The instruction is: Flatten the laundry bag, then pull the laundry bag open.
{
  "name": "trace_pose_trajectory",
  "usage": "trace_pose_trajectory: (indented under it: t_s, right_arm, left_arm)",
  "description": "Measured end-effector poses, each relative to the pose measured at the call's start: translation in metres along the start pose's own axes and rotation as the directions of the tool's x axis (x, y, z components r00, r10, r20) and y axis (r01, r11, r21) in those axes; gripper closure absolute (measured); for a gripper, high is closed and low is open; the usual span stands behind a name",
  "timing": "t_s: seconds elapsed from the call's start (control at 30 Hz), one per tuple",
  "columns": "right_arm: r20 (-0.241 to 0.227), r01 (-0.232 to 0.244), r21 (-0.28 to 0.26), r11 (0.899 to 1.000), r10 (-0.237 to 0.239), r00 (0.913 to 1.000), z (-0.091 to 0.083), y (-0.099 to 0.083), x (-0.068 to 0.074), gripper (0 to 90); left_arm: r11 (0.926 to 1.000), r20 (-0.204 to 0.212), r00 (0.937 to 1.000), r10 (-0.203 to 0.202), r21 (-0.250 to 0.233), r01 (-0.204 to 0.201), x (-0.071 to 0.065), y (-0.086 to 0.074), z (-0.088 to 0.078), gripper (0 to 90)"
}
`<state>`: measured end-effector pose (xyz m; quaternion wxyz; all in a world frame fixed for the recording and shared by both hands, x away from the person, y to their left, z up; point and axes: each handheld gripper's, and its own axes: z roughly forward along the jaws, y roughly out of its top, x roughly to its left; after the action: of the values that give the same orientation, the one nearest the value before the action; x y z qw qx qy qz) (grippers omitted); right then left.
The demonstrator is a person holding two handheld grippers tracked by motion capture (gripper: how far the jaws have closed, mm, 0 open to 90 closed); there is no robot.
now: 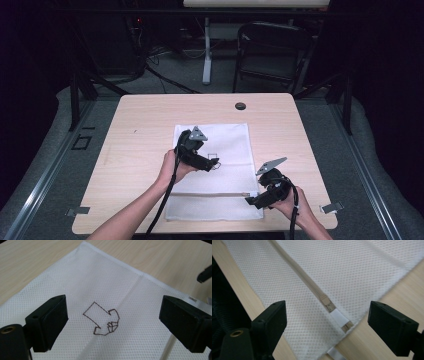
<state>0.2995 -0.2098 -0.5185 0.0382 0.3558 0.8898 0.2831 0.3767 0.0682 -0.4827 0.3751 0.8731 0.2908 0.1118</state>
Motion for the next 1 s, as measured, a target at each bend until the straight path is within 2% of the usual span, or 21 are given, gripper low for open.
trace_pose_trajectory:
  t_s: [0.13, 0.23, 0.3, 0.43, 0.53, 0.77, 0.83, 1.0]
  right_arm:
    - [0.023, -0.018, -0.006, 1.0, 0.018, 0.9996, -0.005, -0.003, -0.006, 16.9]
    - [0.048, -0.037, -0.006, 0.999, 0.037, 0.9982, -0.009, -0.005, -0.012, 21.2]
    - [0.043, -0.053, -0.009, 0.999, 0.053, 0.9976, -0.01, -0.006, -0.013, 24.6]
    - [0.045, -0.064, -0.015, 0.998, 0.064, 0.9969, -0.01, -0.007, -0.016, 35.8]
    - [0.05, -0.048, -0.024, 0.999, 0.049, 0.9975, -0.01, -0.006, -0.016, 47.2]
    - [0.039, -0.047, -0.01, 0.999, 0.047, 0.9981, -0.006, -0.008, -0.017, 72.1]
    - [0.035, -0.04, -0.001, 0.999, 0.04, 0.9986, -0.003, -0.007, -0.017, 78.3]
    - [0.047, -0.005, 0.019, 1.0, 0.004, 0.9989, 0.003, -0.005, -0.014, 89.1]
  left_arm:
    - [0.9998, 0.006, 0.9999, 0.015, 0.014, -0.015, -0.005, -0.01, -0.001, 8.2]
    - [0.9991, -0.006, 0.9994, 0.033, 0.028, -0.033, -0.009, -0.016, 0.0, 8.2]
    - [0.9992, -0.003, 0.9995, 0.031, 0.024, -0.031, -0.009, -0.018, 0.0, 8.2]
    - [0.9995, 0.011, 0.9996, 0.028, 0.013, -0.028, -0.012, -0.02, 0.002, 8.7]
    - [0.9987, 0.032, 0.9984, 0.047, 0.017, -0.047, -0.016, -0.022, 0.005, 9.1]
    - [0.9956, 0.071, 0.9933, 0.092, 0.012, -0.093, -0.029, -0.02, 0.015, 9.7]
    - [0.9957, 0.082, 0.9926, 0.09, 0.016, -0.091, -0.034, -0.019, 0.018, 8.6]
    - [0.9918, 0.099, 0.9879, 0.12, 0.032, -0.123, -0.042, -0.02, 0.026, 7.7]
